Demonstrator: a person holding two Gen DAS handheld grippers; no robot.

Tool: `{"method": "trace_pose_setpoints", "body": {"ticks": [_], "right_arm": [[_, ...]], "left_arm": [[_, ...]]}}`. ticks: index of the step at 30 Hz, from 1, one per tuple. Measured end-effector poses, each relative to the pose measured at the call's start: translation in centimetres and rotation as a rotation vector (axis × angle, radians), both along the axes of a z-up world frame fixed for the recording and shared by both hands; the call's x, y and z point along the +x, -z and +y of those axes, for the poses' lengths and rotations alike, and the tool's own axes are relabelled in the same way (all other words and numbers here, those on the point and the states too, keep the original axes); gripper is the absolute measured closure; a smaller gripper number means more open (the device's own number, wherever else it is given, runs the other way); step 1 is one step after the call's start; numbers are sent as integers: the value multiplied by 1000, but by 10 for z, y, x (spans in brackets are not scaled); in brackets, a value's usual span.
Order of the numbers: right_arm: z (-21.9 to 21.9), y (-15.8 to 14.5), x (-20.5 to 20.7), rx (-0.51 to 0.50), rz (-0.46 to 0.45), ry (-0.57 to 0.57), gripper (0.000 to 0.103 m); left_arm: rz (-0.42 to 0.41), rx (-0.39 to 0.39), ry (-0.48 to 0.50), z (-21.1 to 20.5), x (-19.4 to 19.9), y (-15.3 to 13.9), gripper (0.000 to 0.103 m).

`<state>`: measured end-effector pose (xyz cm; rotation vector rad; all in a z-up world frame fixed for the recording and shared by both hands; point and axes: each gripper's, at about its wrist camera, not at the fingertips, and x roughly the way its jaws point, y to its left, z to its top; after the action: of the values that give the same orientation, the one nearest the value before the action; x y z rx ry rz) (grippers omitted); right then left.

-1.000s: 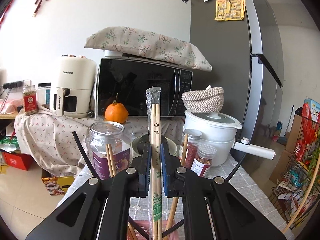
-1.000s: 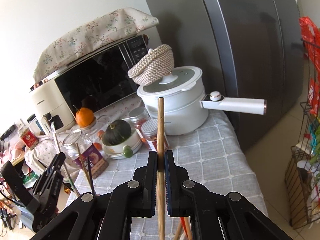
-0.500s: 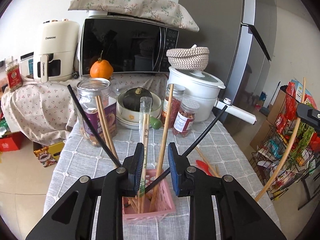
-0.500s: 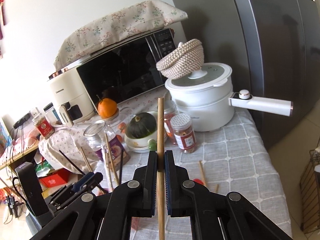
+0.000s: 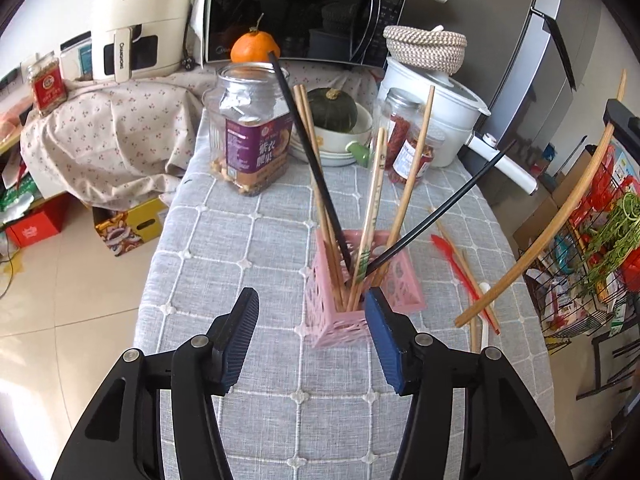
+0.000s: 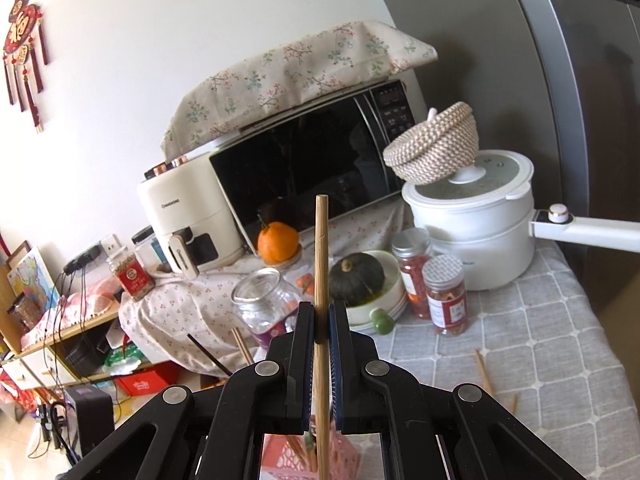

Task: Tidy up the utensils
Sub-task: 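Release the chopstick pair into the pink basket from the left tool while the right tool drops its chopstick in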

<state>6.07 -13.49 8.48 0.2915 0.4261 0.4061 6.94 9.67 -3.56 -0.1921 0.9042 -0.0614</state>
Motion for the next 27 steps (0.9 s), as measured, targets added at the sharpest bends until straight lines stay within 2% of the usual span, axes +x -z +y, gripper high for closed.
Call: {"method": "trace_pose_setpoints", "body": {"ticks": [5,10,20,27], "right_arm": [[17,1,9,35,-29,4,98],[37,17,26,54,-6,2,97],[76,62,51,-21,83,-33,97],[87,84,61,-65,139,-49,96]], "left_arm": [[30,3,-2,15,-3,7,45],[43,-1,-6,26,-4,9,45],[53,4,8,31,-7,13,45],[48,2,20,26,-7,10,45]]}}
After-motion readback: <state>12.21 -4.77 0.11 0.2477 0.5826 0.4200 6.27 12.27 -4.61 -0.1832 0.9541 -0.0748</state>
